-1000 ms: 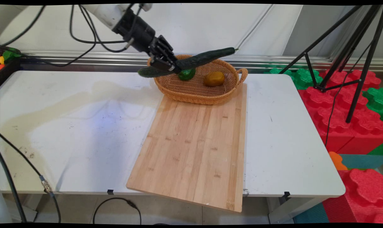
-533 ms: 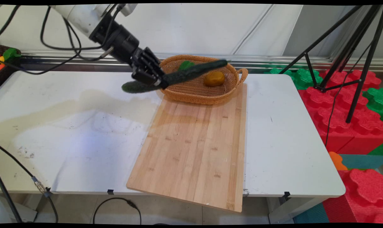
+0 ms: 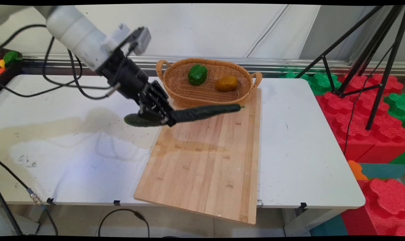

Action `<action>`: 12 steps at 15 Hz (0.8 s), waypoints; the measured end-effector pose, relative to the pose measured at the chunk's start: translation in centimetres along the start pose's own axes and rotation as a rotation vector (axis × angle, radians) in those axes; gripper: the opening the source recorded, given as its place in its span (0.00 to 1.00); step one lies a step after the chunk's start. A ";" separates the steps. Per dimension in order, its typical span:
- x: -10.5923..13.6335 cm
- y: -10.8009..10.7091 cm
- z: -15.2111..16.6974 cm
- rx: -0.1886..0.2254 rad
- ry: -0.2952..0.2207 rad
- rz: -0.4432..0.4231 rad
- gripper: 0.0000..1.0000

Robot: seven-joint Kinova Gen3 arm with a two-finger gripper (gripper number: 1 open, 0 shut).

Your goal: Place the picked object on the cutting board

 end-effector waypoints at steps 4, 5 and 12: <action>0.0 1.3 4.0 0.004 -0.050 -0.018 0.00; -0.1 1.6 4.9 0.004 -0.062 -0.018 0.00; -0.9 2.4 9.9 0.003 -0.137 -0.013 0.00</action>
